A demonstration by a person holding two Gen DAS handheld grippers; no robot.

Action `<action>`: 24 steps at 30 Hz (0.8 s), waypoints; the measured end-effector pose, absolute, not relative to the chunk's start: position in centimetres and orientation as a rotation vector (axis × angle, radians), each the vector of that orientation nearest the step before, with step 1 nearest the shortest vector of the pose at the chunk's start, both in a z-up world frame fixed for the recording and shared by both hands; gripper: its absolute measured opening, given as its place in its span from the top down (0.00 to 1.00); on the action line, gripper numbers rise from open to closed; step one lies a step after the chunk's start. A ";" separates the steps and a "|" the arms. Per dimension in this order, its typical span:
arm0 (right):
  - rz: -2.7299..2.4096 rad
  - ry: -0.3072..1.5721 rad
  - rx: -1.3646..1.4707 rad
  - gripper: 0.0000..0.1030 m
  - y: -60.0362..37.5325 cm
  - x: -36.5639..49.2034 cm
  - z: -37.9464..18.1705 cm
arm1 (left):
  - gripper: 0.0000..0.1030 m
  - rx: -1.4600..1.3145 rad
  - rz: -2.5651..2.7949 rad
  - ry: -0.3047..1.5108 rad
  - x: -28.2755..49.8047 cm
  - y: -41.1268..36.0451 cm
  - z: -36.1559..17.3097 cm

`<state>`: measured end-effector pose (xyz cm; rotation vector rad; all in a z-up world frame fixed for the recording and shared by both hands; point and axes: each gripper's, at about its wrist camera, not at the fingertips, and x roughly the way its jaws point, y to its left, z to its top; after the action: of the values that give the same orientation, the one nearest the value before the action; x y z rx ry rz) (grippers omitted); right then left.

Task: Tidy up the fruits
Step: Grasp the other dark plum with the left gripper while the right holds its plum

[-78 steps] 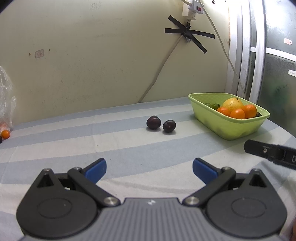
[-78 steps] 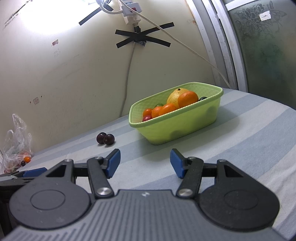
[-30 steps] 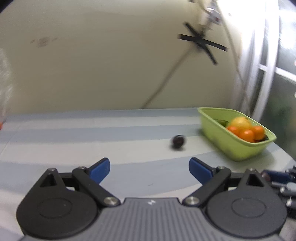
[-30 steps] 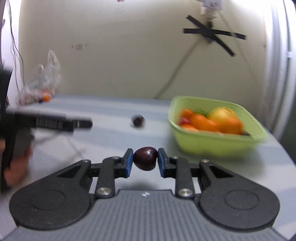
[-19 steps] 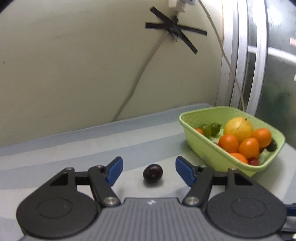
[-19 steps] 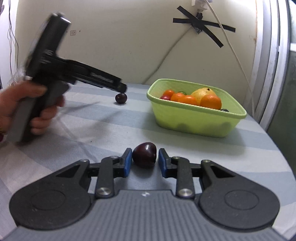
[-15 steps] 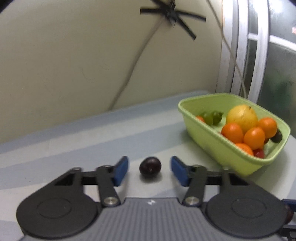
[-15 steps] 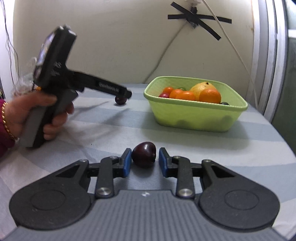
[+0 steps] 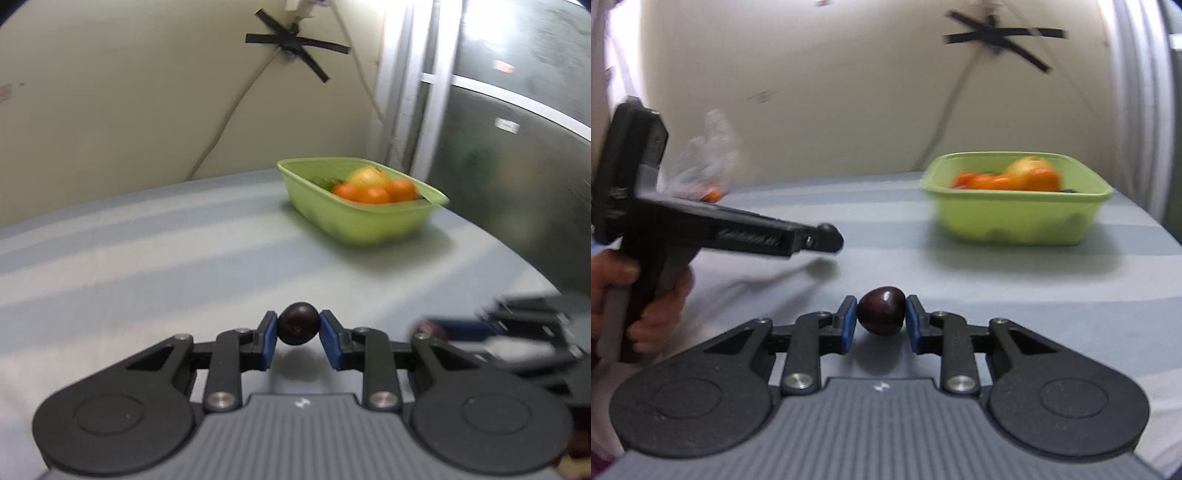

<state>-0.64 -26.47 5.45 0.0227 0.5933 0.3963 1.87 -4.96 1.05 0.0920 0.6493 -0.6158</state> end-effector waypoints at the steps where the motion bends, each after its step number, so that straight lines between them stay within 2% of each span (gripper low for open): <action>1: 0.422 0.587 0.000 0.70 -25.7 -1.3 5.4 | 0.75 0.098 -0.618 0.643 0.4 -4.3 1.0; 6: 0.509 0.572 -0.100 0.70 -22.6 -2.9 5.3 | 0.75 0.106 -0.610 0.619 -4.0 -2.4 1.0; 12: 0.483 0.586 -0.133 0.66 -21.7 -2.4 4.8 | 0.73 0.116 -0.569 0.630 -4.6 -2.3 0.2; 14: 0.473 0.585 -0.133 0.59 -21.7 -2.5 4.7 | 0.61 0.116 -0.560 0.618 -4.8 -2.3 0.2; 16: 0.469 0.581 -0.127 0.57 -22.0 -2.7 4.7 | 0.57 0.115 -0.552 0.604 -5.1 -2.2 0.3; 24: 0.464 0.562 -0.123 0.57 -22.3 -3.9 4.7 | 0.57 0.102 -0.551 0.597 -5.7 -2.3 0.2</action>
<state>-3.90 -22.26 4.72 -0.1227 0.5624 0.4644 -5.71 -2.35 0.21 0.1023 0.5969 -0.5506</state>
